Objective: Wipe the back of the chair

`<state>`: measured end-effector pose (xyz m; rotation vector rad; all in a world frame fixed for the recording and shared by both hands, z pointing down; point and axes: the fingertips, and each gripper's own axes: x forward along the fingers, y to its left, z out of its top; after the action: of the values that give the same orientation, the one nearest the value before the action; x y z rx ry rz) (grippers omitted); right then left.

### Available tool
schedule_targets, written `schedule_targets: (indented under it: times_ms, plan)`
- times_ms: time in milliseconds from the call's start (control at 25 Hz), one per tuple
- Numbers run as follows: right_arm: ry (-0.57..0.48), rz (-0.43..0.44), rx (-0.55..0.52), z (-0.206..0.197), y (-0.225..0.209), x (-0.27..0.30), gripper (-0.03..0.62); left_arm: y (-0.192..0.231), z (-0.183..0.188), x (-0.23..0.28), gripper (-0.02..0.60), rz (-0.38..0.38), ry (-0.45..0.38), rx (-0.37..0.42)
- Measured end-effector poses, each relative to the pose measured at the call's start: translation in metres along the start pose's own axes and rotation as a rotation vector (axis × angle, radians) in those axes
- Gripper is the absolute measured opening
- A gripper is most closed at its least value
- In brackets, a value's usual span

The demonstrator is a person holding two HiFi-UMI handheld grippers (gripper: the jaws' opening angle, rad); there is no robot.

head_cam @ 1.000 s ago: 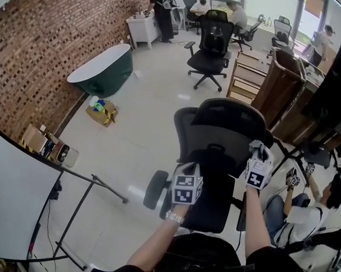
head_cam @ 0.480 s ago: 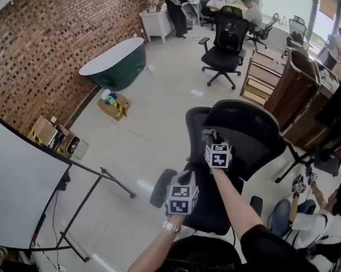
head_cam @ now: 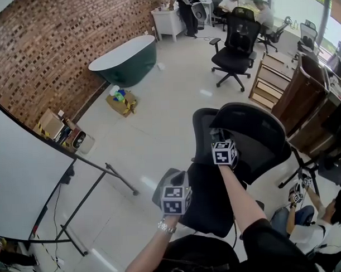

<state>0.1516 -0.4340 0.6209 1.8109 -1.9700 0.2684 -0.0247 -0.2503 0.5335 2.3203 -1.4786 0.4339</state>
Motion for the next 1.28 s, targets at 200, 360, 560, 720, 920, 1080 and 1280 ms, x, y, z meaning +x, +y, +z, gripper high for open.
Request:
schedule_targets:
  times_ms: [200,360,560,720,920,1080,1280]
  plan:
    - [0.039,-0.199,0.046,-0.062,-0.116,-0.058,0.046,-0.035,0.010,0.022,0.003,-0.092,-0.010,0.022]
    - [0.078,-0.360,0.062,-0.103,-0.205,-0.125,0.046,-0.067,0.011,0.033,0.003,-0.180,-0.010,0.040]
    - [0.124,-0.475,0.116,-0.141,-0.261,-0.173,0.046,-0.084,0.004,0.031,0.003,-0.210,0.003,0.044]
    - [0.105,-0.387,0.160,-0.132,-0.200,-0.141,0.046,-0.068,0.001,0.023,0.003,-0.164,0.005,0.034]
    - [0.064,-0.016,0.068,-0.080,-0.017,-0.041,0.046,-0.025,0.000,-0.001,0.003,-0.055,-0.001,0.010]
    - [0.065,0.176,0.014,-0.050,0.087,0.015,0.046,0.011,-0.007,-0.025,0.003,0.048,0.000,-0.012]
    - [0.137,0.107,-0.028,-0.061,0.078,0.035,0.046,0.042,-0.019,-0.042,0.003,0.116,0.017,-0.039]
